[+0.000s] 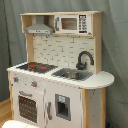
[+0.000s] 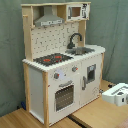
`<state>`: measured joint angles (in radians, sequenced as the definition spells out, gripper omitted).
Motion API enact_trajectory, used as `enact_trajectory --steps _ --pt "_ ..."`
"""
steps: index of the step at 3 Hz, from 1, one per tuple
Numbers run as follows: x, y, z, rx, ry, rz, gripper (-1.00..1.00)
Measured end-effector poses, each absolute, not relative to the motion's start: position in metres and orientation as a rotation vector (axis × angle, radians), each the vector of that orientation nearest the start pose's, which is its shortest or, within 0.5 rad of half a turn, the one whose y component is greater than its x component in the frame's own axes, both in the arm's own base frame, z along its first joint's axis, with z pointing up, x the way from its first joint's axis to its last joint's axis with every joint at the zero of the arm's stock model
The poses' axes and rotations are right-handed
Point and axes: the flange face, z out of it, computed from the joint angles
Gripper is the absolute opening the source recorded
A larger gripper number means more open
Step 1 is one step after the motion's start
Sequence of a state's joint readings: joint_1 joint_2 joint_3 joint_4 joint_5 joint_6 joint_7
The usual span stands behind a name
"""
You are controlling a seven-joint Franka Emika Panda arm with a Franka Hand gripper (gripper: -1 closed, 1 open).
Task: Play with the kitchen
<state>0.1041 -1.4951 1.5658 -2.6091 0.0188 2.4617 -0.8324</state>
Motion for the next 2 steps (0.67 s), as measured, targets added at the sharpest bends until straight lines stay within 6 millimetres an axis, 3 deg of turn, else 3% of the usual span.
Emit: enact_trajectory --steps 1,2 --pt "0.055 0.443 0.356 0.676 1.541 0.579 1.0" --pt "0.073 0.465 0.36 0.671 1.535 0.591 1.0"
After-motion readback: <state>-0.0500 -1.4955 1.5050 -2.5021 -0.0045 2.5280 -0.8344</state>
